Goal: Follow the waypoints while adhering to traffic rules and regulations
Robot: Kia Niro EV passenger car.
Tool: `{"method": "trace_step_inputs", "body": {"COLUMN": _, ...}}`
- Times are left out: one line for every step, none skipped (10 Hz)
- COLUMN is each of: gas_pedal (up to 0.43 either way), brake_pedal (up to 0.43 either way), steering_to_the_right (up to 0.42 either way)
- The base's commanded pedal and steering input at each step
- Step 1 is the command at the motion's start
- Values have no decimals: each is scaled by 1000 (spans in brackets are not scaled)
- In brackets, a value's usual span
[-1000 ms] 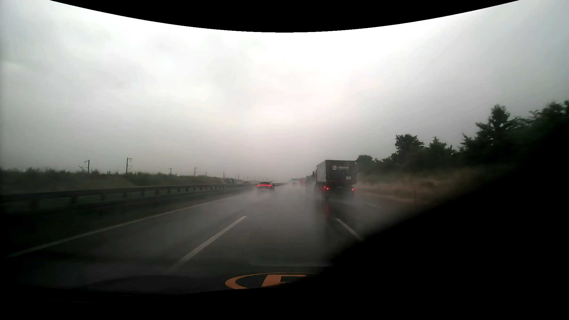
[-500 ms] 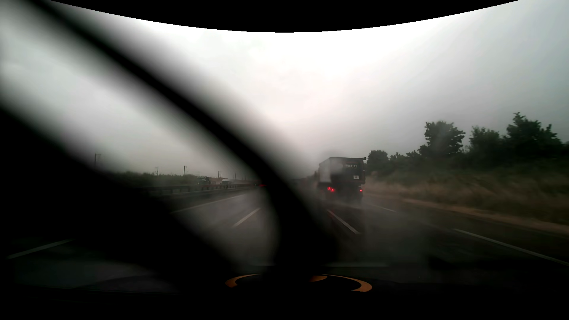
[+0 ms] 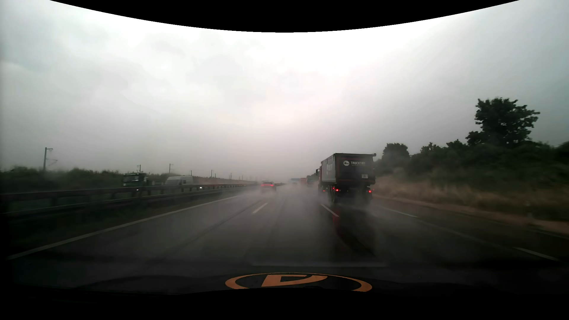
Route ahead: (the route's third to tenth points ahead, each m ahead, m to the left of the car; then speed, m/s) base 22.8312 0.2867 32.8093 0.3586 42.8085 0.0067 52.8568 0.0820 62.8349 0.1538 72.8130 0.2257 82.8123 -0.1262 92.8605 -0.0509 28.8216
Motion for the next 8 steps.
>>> {"method": "trace_step_inputs", "body": {"gas_pedal": 228, "brake_pedal": 0, "steering_to_the_right": 0}}
{"method": "trace_step_inputs", "body": {"gas_pedal": 228, "brake_pedal": 0, "steering_to_the_right": 0}}
{"method": "trace_step_inputs", "body": {"gas_pedal": 228, "brake_pedal": 0, "steering_to_the_right": 0}}
{"method": "trace_step_inputs", "body": {"gas_pedal": 228, "brake_pedal": 0, "steering_to_the_right": 0}}
{"method": "trace_step_inputs", "body": {"gas_pedal": 228, "brake_pedal": 0, "steering_to_the_right": 0}}
{"method": "trace_step_inputs", "body": {"gas_pedal": 228, "brake_pedal": 0, "steering_to_the_right": 0}}
{"method": "trace_step_inputs", "body": {"gas_pedal": 228, "brake_pedal": 0, "steering_to_the_right": 0}}
{"method": "trace_step_inputs", "body": {"gas_pedal": 240, "brake_pedal": 0, "steering_to_the_right": 0}}
